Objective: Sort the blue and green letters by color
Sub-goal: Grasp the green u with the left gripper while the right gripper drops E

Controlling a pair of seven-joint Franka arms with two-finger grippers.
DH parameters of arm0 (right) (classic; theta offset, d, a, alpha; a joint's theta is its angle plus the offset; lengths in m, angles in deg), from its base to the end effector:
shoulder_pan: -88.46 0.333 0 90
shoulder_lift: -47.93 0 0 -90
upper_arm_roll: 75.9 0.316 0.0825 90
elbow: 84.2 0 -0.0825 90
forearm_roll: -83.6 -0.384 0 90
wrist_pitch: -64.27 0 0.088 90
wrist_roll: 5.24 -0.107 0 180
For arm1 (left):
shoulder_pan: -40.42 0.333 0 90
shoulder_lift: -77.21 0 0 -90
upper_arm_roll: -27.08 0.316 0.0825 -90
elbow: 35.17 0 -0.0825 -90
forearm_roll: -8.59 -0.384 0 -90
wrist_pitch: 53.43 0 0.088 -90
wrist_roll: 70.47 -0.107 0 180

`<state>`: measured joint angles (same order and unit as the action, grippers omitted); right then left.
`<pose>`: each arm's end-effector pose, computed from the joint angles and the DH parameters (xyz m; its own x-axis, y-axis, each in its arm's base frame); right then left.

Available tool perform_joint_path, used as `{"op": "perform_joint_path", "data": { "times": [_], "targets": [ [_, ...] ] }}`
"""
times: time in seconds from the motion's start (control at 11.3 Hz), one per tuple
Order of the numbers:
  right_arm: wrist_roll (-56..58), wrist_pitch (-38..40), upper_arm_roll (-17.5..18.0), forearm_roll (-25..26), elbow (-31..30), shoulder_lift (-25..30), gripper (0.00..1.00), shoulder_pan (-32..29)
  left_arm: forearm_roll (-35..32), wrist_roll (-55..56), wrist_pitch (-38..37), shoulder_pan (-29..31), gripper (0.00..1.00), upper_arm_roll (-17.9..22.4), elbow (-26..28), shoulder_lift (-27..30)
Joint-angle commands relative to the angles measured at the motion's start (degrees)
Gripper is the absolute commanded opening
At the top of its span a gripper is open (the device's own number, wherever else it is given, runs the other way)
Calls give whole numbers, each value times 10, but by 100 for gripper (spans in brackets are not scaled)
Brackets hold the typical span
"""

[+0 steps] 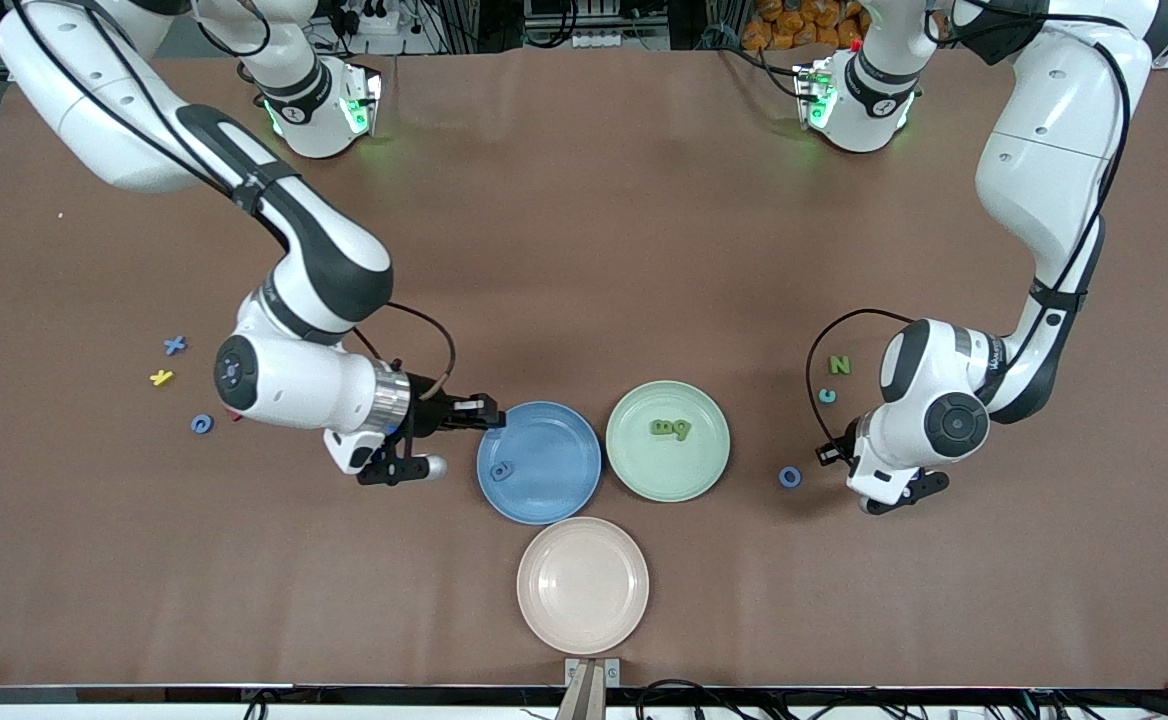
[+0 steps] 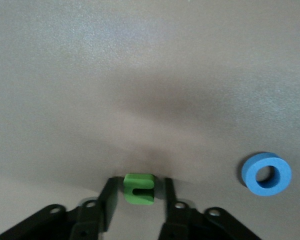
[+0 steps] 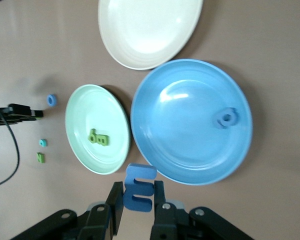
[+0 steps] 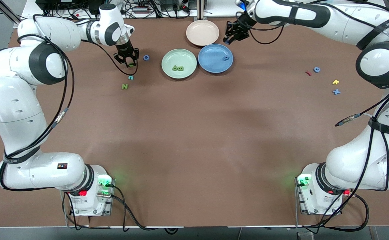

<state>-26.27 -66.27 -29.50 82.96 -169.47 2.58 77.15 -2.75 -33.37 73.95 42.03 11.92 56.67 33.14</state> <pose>0.6590 0.3088 0.3337 0.9985 0.0286 -0.0476 -0.0018 -0.8401 -0.5425 0.6672 -0.1329 0.1793 0.9351 0.3347 -0.1168 0.3328 -0.9423 -0.0365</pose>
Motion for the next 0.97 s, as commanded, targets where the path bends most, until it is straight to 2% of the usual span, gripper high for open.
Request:
{"op": "perform_joint_path", "data": {
  "times": [0.0,0.09,0.27,0.44,0.62,0.8,0.88],
  "targets": [
    [-7,-30,-3,-9,6,-3,32,12,6,9,1,1,0,-1,19,16],
    [-14,-30,-3,-10,5,-3,99,11,7,9,0,-2,0,-13,18,26],
    [-32,-29,-3,-10,4,-3,100,11,4,10,0,-19,0,-22,15,49],
    [-26,-23,-3,-9,3,-3,100,1,2,10,0,-60,0,-27,10,64],
    [-20,32,-2,-8,1,2,100,-27,3,23,1,-106,0,-27,-13,64],
    [1,106,-2,13,-10,7,100,-67,6,39,13,-147,0,-27,-30,50],
    [10,109,-1,48,-43,19,100,-91,5,59,21,-166,0,-25,-40,39]
  ]
}}
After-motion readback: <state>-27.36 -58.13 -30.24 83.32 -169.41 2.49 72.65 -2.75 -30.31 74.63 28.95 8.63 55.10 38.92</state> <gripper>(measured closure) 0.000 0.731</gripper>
